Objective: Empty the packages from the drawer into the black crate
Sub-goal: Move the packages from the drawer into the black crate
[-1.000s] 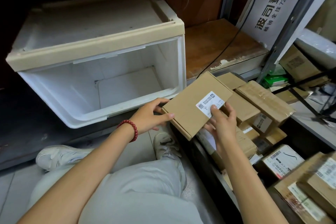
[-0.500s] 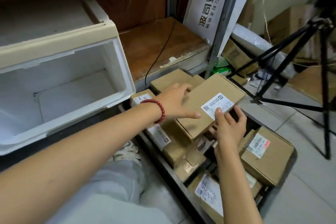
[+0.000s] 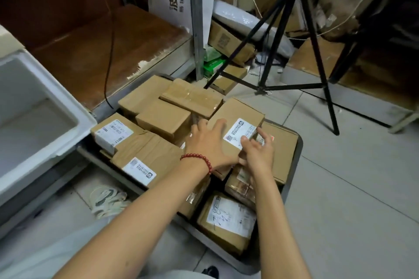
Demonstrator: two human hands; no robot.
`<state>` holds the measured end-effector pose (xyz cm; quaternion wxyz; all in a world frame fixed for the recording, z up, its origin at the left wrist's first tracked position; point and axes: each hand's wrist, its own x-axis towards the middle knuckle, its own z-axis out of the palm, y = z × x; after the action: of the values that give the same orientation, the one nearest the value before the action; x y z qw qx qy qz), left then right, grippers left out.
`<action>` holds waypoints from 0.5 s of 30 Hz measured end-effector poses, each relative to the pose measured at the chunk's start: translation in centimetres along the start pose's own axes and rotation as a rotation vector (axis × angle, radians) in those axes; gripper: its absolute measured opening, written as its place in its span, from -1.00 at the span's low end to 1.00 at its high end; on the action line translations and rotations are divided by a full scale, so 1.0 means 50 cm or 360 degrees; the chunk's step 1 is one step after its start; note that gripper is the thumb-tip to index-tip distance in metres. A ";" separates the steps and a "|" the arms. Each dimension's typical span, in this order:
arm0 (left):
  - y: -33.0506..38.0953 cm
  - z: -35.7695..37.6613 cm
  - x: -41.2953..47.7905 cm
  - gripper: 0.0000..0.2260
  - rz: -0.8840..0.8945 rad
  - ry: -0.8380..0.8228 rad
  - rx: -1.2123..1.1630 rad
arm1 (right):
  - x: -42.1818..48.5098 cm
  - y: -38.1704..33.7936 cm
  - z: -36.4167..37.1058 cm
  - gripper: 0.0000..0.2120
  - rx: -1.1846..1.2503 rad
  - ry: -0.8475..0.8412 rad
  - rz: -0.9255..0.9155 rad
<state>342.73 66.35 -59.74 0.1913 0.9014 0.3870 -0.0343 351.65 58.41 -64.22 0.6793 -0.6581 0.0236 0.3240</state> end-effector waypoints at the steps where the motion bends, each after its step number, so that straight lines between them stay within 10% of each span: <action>1: -0.003 0.006 -0.003 -0.17 -0.0029 0.0009 -0.0040 | 0.001 0.002 -0.001 -0.55 -0.0067 -0.0003 0.0000; 9: -0.011 0.015 0.006 -0.22 0.0039 0.0089 0.0060 | 0.035 -0.020 -0.053 -0.71 -0.1197 0.0372 -0.0707; 15: 0.022 0.021 0.031 -0.26 0.0113 0.0064 0.0013 | 0.057 0.011 -0.118 -0.57 -0.1607 0.0425 -0.0655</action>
<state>344.69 66.34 -60.70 0.1807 0.9158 0.3585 -0.0109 355.98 54.18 -66.80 0.3201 -0.9280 -0.1777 0.0696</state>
